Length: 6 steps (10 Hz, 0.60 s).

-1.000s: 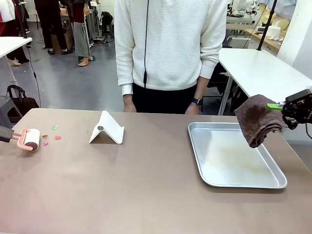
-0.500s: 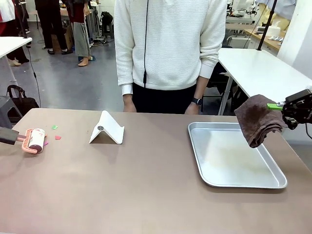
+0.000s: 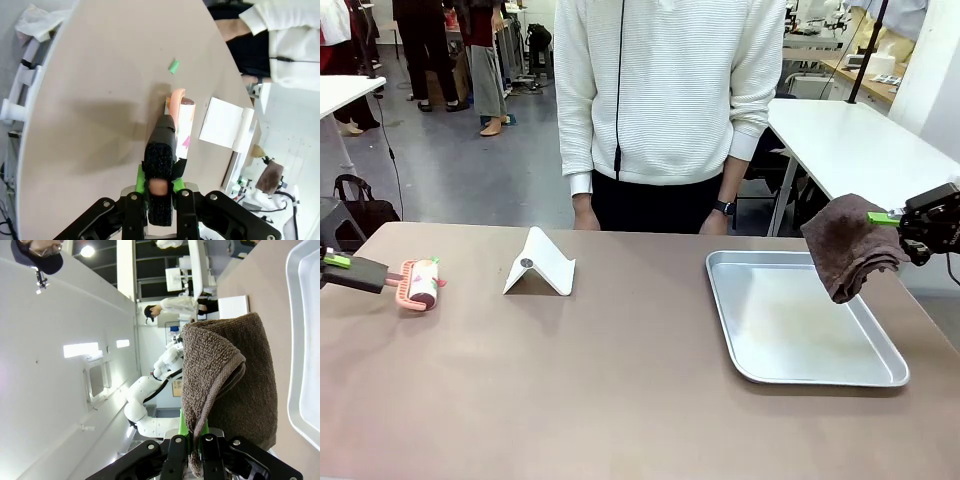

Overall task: Clean the surface of the table.
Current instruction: Clean the area not pointed to by the person.

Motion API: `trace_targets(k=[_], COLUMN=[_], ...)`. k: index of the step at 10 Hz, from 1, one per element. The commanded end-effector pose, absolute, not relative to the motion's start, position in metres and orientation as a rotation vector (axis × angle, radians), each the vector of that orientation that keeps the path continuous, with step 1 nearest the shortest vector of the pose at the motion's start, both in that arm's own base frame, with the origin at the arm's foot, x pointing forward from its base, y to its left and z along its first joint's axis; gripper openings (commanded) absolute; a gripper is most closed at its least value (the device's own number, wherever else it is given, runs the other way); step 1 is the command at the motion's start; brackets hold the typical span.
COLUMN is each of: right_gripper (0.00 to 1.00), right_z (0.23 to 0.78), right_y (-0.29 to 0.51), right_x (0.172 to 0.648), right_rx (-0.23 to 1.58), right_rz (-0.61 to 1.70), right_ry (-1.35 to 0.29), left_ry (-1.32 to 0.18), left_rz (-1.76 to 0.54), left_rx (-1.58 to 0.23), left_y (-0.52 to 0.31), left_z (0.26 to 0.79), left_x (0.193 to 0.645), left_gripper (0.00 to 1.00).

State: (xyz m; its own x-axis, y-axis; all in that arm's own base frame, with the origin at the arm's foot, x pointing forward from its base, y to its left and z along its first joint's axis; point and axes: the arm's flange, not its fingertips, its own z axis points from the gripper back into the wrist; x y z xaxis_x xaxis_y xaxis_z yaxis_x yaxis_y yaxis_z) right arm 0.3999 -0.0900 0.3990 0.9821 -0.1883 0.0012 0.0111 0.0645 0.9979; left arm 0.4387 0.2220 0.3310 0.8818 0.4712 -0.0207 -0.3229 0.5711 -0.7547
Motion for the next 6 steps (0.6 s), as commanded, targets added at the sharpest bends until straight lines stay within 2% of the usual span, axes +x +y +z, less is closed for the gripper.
trace_targets(k=[1, 4, 6], right_gripper=[0.07, 0.07, 0.07], right_z=[0.403, 0.403, 0.403], right_y=[-0.089, -0.089, -0.089], right_x=[0.400, 0.400, 0.400], right_rx=[1.522, 1.522, 1.522], right_rz=[-0.150, -0.150, -0.150], right_ry=[-0.145, -0.145, -0.145], left_ry=[-0.084, -0.042, -0.078], left_rz=[0.431, 0.403, 0.359], left_rx=[-0.743, -0.754, -0.812], left_y=[0.206, 0.188, 0.177], left_z=[0.291, 0.291, 0.301], left_x=[0.448, 0.478, 0.488], left_gripper=[0.22, 0.22, 0.22])
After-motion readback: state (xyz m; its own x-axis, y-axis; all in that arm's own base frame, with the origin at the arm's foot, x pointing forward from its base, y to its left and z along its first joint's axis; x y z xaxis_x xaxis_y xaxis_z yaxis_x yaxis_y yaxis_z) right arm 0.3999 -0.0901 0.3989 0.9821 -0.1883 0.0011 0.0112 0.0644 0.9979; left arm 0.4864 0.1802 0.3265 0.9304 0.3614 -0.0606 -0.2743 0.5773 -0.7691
